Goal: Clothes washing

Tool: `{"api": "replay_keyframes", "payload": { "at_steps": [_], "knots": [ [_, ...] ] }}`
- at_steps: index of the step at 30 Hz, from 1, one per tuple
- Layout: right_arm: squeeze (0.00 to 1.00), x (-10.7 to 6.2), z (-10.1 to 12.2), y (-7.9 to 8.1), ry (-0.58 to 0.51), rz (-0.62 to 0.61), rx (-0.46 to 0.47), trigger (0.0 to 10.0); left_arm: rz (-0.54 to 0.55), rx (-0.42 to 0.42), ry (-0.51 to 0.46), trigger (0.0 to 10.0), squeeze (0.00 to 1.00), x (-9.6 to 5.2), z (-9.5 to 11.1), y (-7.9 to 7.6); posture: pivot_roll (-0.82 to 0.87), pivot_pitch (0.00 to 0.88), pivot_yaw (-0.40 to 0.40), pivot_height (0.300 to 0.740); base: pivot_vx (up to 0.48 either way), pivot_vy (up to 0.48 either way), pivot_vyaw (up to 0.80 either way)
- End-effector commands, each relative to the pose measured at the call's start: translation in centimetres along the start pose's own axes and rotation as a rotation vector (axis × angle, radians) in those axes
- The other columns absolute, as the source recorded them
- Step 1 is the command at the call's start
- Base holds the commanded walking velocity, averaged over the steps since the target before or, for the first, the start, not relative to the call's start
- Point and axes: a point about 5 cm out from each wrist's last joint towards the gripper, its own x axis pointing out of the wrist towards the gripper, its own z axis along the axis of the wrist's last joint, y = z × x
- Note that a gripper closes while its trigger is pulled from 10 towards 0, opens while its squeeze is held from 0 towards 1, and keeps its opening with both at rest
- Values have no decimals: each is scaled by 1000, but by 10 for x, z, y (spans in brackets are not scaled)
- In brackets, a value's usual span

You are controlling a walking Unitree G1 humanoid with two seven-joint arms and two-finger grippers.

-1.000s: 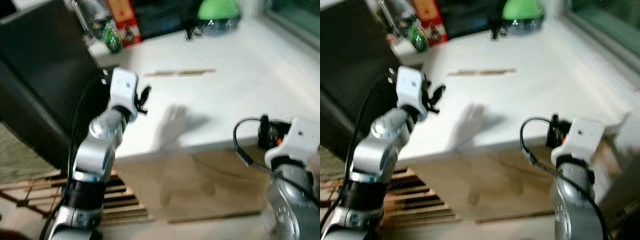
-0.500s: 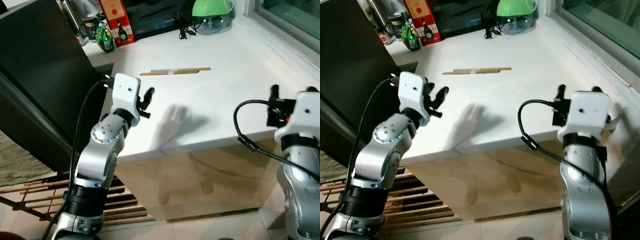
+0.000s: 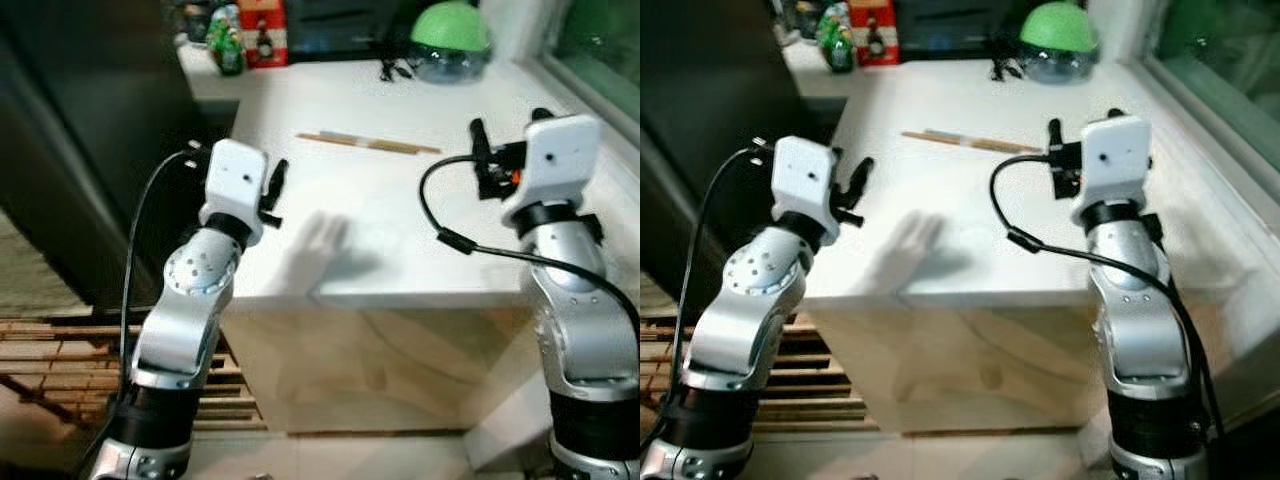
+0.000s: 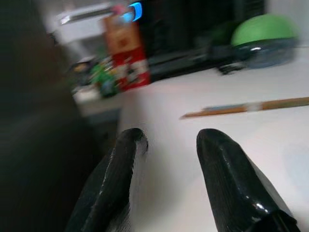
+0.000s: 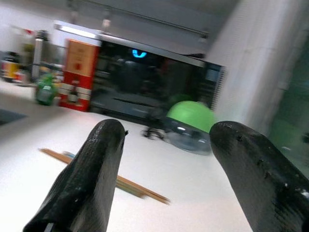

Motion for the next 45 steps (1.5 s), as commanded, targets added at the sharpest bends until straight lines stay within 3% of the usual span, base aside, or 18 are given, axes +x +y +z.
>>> {"api": "replay_keyframes", "payload": {
  "at_steps": [1, 3, 6, 10, 14, 18, 19, 21, 22, 24, 27, 30, 34, 39, 41, 42, 45],
  "knots": [
    [0, 1, -12, -4, 64, -22, 49, 10000, 44, -36, 3, 10000, 0, -2, 5, 3, 12, 0, -80, 740, 0, 0, 0],
    [0, 1, -16, -5, 87, -37, 56, 10000, 60, -35, 3, 10000, 0, -2, 5, 4, 14, 0, -79, 740, 0, 0, 0],
    [0, -10, -31, -5, 166, -77, 147, 10000, 48, -13, 21, 10000, 0, -1, 2, 2, 2, 0, -38, 740, 0, 0, 0],
    [0, -39, -49, -8, 277, -149, 157, 10000, 4, -78, 40, 10000, 0, -10, -9, 1, -40, 0, 36, 740, 0, 0, 0],
    [0, -55, -47, -8, 265, -153, 134, 10000, 23, -143, 60, 10000, 0, -15, -17, 3, -67, 0, 65, 740, 0, 0, 0],
    [0, -69, -44, -13, 246, -167, 119, 10000, 68, -72, 65, 10000, 0, -7, -20, -2, -95, 0, 88, 740, 0, 0, 0],
    [0, -71, -42, -20, 230, -213, 78, 10000, 14, -126, 66, 10000, 0, -3, -16, -11, -123, 0, 119, 740, 0, 0, 0],
    [0, -70, -43, -23, 221, -236, 73, 10000, -36, -164, 48, 10000, 0, 0, -12, -18, -131, 0, 125, 740, 0, 0, 0],
    [0, -72, -40, -26, 200, -274, 101, 10000, -130, -115, -8, 10000, 0, 4, -3, -28, -149, 0, 134, 740, 0, 0, 0],
    [0, -71, -33, -29, 168, -302, 112, 10000, -158, -144, -25, 10000, 0, 4, 2, -30, -160, 0, 140, 740, 0, 0, 0],
    [0, -68, -14, -26, 73, -282, 129, 10000, -126, -157, -58, 10000, 0, 5, 8, -21, -157, 0, 128, 740, 0, 0, 0],
    [0, -64, -7, -18, 45, -195, 129, 10000, -93, -110, -69, 10000, 0, 6, 7, -17, -141, 0, 104, 740, 0, 0, 0],
    [0, -52, -16, -2, 75, -102, 37, 10000, -90, -84, -67, 10000, 0, 1, -3, -18, -118, 0, 55, 740, 0, 0, 0],
    [0, -47, -23, 16, 100, 33, 42, 10000, -8, -148, -47, 10000, 0, -6, -11, -17, -80, 0, 25, 740, 0, 0, 0],
    [0, -47, -26, 19, 109, 51, 38, 10000, -5, -125, -52, 10000, 0, -7, -12, -18, -74, 0, 21, 740, 0, 0, 0],
    [0, -50, -31, 23, 132, 82, 55, 10000, -36, -67, -52, 10000, 0, -14, -13, -21, -50, 0, 10, 740, 0, 0, 0],
    [0, -56, -38, 24, 164, 96, 112, 10000, -94, -56, -64, 10000, 0, -21, -14, -24, -39, 0, 9, 740, 0, 0, 0]
  ]
}}
